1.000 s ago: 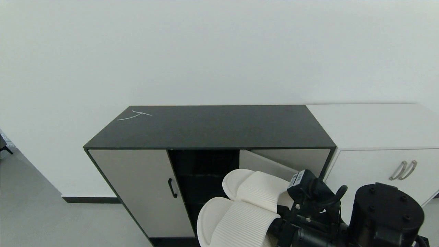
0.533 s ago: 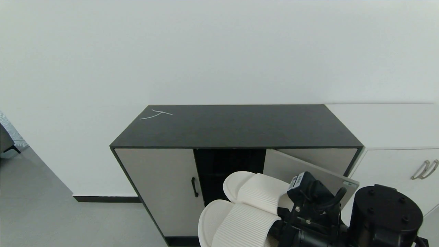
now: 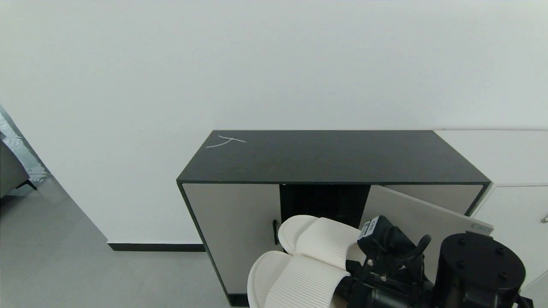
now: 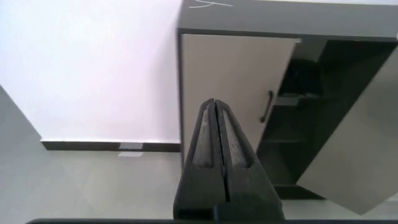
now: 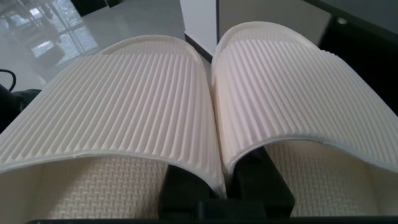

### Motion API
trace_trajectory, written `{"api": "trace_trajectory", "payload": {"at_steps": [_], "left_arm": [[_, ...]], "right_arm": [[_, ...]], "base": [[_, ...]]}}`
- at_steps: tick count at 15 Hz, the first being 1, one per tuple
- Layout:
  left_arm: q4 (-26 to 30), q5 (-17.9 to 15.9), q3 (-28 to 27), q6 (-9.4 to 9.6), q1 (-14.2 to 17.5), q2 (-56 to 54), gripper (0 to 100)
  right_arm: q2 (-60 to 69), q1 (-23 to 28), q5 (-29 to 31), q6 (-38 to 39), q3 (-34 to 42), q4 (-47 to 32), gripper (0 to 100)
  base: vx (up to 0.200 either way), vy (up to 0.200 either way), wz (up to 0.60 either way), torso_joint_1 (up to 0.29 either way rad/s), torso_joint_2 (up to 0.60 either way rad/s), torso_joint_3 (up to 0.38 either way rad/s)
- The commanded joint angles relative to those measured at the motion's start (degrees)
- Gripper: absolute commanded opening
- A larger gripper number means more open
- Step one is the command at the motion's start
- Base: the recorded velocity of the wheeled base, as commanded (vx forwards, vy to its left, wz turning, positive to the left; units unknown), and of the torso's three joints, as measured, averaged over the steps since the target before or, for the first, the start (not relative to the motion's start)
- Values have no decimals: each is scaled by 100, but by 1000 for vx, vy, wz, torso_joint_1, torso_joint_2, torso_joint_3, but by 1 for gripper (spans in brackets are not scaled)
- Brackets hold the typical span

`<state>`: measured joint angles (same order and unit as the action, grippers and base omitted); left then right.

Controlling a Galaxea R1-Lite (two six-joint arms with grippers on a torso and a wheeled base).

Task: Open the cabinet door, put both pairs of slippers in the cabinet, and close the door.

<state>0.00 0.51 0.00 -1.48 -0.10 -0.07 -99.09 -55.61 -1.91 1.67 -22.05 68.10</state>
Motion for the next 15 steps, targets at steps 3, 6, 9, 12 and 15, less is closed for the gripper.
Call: {"api": "trace_trajectory", "payload": {"at_steps": [3, 6, 9, 12, 15], "left_arm": [[0, 2, 0, -2, 1, 7, 0], [0, 2, 0, 7, 1, 7, 0], [0, 2, 0, -11, 1, 7, 0], [0, 2, 0, -11, 1, 7, 0], [0, 2, 0, -11, 1, 7, 0]], "right_arm": [[-23, -2, -2, 0, -1, 2, 0], [-32, -2, -2, 0, 34, 2, 0], [-41, -2, -2, 0, 34, 2, 0], [-49, -2, -2, 0, 34, 2, 0], [-32, -2, -2, 0, 61, 2, 0]], "base": [[0, 0, 0, 0, 0, 0], [200, 0, 0, 1, 4, 2], [133, 0, 0, -3, 2, 2], [0, 0, 0, 0, 0, 0], [0, 0, 0, -113, 256, 128]]}}
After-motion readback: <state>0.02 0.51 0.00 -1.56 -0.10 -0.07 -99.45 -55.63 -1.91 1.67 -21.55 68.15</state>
